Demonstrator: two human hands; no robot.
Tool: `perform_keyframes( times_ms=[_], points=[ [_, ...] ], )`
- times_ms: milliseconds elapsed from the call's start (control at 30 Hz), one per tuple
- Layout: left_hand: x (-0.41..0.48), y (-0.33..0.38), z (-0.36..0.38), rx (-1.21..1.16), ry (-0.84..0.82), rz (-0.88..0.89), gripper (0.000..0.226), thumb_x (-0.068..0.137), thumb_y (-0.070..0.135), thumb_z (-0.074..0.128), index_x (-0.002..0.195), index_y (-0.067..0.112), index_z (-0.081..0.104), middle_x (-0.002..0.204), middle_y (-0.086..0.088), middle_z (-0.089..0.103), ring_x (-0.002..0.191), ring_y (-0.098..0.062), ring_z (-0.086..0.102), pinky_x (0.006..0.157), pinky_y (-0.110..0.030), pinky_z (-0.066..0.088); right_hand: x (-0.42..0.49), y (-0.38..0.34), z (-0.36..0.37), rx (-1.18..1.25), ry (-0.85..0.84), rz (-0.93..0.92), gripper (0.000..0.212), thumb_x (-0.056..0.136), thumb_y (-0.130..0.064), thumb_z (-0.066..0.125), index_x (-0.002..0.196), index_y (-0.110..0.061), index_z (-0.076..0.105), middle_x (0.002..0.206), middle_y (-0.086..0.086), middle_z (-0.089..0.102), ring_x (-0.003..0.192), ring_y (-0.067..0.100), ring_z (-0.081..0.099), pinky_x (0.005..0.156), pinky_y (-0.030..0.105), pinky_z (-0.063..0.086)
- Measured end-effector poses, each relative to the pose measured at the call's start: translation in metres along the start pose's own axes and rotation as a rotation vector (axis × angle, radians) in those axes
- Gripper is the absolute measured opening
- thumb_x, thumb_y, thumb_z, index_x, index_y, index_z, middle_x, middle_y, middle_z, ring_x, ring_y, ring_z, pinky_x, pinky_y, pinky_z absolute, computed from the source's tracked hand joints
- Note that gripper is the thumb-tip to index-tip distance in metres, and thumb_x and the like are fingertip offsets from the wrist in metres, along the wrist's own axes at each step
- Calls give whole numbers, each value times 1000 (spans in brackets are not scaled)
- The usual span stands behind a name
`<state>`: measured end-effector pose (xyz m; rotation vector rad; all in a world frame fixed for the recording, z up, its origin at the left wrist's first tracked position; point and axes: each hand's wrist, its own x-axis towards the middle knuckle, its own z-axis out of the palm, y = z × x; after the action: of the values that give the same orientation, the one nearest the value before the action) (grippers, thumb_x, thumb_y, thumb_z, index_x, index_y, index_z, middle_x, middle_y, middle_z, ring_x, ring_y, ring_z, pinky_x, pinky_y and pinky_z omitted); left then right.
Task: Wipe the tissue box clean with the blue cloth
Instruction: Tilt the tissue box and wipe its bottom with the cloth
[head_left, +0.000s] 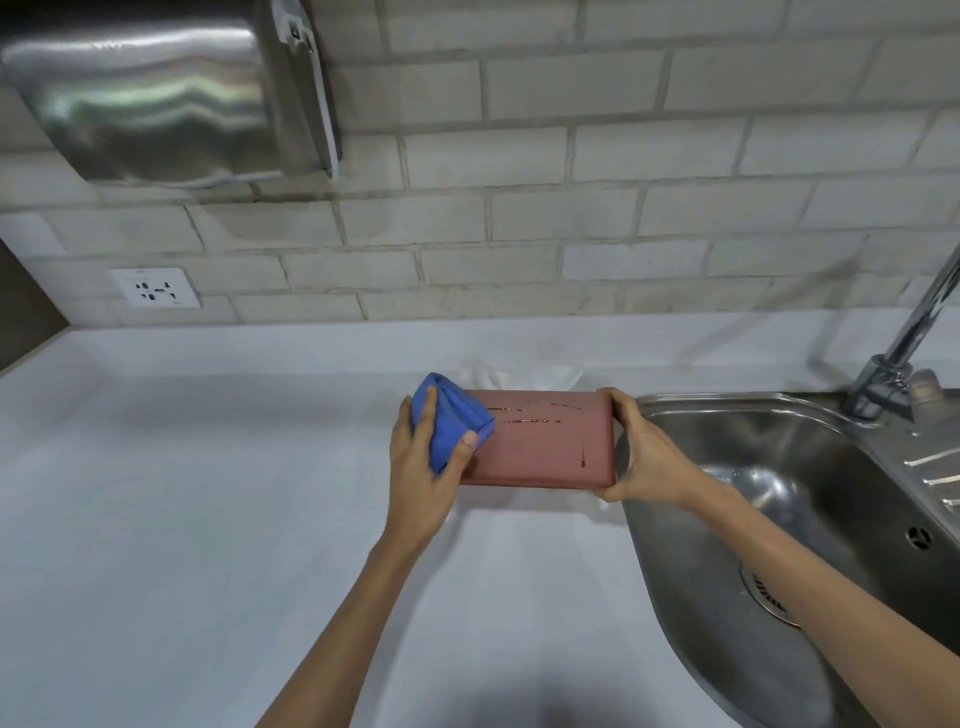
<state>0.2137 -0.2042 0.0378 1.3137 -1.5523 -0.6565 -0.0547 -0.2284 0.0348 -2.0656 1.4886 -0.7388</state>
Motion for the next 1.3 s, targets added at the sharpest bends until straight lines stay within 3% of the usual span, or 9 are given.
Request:
perform_keyframes(
  times_ms=[100, 167, 233, 367, 467, 667, 867, 1100, 1300],
  points=[
    [3, 4, 3, -157, 124, -90, 48, 91, 48, 39, 132, 25, 47, 140, 3, 46, 136, -16, 38, 110, -33, 35, 1, 1, 0, 2, -3, -4, 106, 45, -25, 81, 132, -30, 22, 120, -7, 50, 83, 5, 56, 66, 7, 42],
    [13, 11, 3, -179, 222, -182, 25, 97, 43, 38, 111, 28, 52, 109, 10, 60, 108, -18, 58, 97, -37, 47, 1, 1, 1, 3, -5, -8, 101, 44, -26, 79, 128, -32, 23, 117, -6, 52, 74, 2, 55, 62, 7, 43],
    [25, 17, 10, 1, 275, -205, 23, 96, 40, 43, 110, 23, 48, 102, 5, 61, 87, -16, 60, 94, -46, 47, 2, 1, 1, 6, -2, -10, 99, 44, -26, 79, 124, -34, 24, 113, -6, 52, 70, -1, 53, 60, 7, 42],
    [28, 18, 36, 535, 233, -204, 58, 94, 47, 39, 144, 20, 28, 150, -2, 36, 137, -27, 33, 110, -57, 20, 3, 3, 3, 10, 13, -8, 98, 44, -24, 80, 124, -33, 24, 107, -9, 51, 75, -3, 53, 61, 4, 40],
    [17, 8, 35, 738, 133, -111, 62, 95, 49, 33, 150, 26, 17, 160, -1, 13, 145, -32, 13, 108, -65, 18, 4, 4, 3, 12, 21, -13, 99, 45, -22, 81, 125, -31, 24, 108, -12, 49, 89, 7, 53, 68, 3, 41],
    [-9, -14, 13, 545, 43, 67, 53, 93, 32, 49, 144, 26, 35, 154, -20, 24, 132, -39, 33, 92, -49, 48, 4, 5, 4, 27, 9, -12, 101, 45, -20, 81, 127, -28, 24, 104, -22, 45, 90, 4, 52, 67, 2, 40],
    [43, 10, 19, 629, 87, 64, 51, 95, 26, 45, 145, 24, 35, 154, -21, 23, 131, -39, 33, 98, -49, 43, 4, 3, 4, 61, 10, -6, 102, 45, -21, 82, 129, -26, 24, 113, -12, 49, 106, 12, 52, 80, 10, 42],
    [4, -13, 2, 857, -155, 408, 53, 83, 30, 41, 133, 21, 54, 141, -20, 48, 130, -45, 43, 100, -64, 33, 6, 4, 1, 59, 0, -2, 101, 46, -22, 82, 129, -27, 25, 116, -13, 48, 108, 10, 52, 82, 12, 42],
    [31, 3, -6, 647, -184, 298, 56, 86, 24, 35, 139, 7, 44, 152, -19, 30, 139, -40, 29, 111, -56, 28, 7, 4, 2, 86, -6, -7, 99, 46, -23, 83, 126, -31, 25, 115, -12, 49, 108, 11, 52, 85, 18, 46]
  ],
)
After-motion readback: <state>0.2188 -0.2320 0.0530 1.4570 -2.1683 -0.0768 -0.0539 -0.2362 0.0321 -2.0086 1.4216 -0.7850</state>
